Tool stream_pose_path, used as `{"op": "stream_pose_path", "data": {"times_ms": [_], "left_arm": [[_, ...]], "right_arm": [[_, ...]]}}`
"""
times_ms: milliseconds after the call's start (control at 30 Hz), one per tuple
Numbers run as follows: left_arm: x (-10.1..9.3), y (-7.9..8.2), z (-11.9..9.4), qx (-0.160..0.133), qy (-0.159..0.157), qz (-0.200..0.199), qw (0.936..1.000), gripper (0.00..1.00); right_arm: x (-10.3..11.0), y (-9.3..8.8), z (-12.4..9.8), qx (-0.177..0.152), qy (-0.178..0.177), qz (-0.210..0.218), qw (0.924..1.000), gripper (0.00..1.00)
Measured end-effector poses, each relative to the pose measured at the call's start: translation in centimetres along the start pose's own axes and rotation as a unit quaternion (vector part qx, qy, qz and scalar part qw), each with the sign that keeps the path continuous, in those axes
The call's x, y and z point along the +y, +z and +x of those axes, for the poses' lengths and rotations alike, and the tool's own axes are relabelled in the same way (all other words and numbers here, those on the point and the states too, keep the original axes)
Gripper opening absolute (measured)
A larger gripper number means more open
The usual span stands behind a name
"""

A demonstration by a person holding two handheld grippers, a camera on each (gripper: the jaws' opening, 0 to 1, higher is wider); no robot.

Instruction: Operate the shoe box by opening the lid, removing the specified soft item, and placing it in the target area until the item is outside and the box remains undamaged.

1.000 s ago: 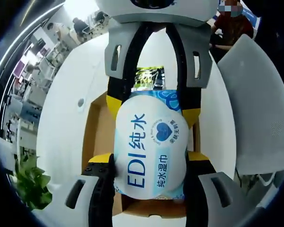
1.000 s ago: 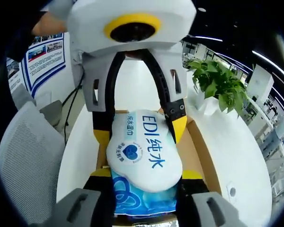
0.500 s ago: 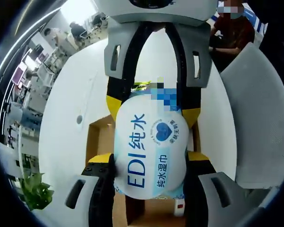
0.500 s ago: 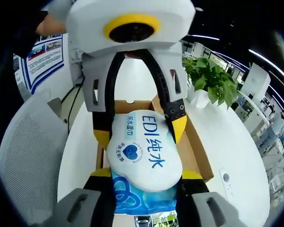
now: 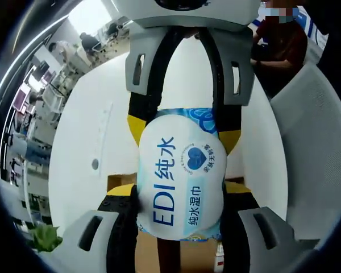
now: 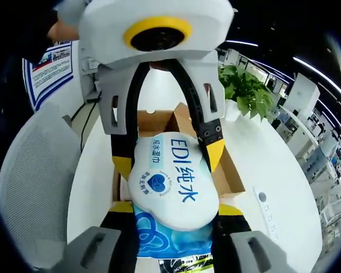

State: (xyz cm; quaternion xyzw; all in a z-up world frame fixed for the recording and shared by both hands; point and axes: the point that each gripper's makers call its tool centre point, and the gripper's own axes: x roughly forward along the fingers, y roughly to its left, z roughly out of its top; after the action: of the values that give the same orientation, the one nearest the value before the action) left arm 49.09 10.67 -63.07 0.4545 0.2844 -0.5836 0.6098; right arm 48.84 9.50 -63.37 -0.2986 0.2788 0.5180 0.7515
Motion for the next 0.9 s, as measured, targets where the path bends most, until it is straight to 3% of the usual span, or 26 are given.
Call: {"op": "stream_pose_path", "data": {"times_ms": [433,900], "left_arm": [[0.8,2.9,3.0,-0.009,0.004,0.006,0.9999,0.58],[1.5,3.7,6.1,-0.009,0.003,0.010,0.9999,0.58]], "right_arm": [[-1.6,-3.5,-1.3,0.009,-0.009,-0.002,0.9999,0.46],[-2.9,-6.7,-0.8,0.010,-0.013,-0.001,0.9999,0.46]]}}
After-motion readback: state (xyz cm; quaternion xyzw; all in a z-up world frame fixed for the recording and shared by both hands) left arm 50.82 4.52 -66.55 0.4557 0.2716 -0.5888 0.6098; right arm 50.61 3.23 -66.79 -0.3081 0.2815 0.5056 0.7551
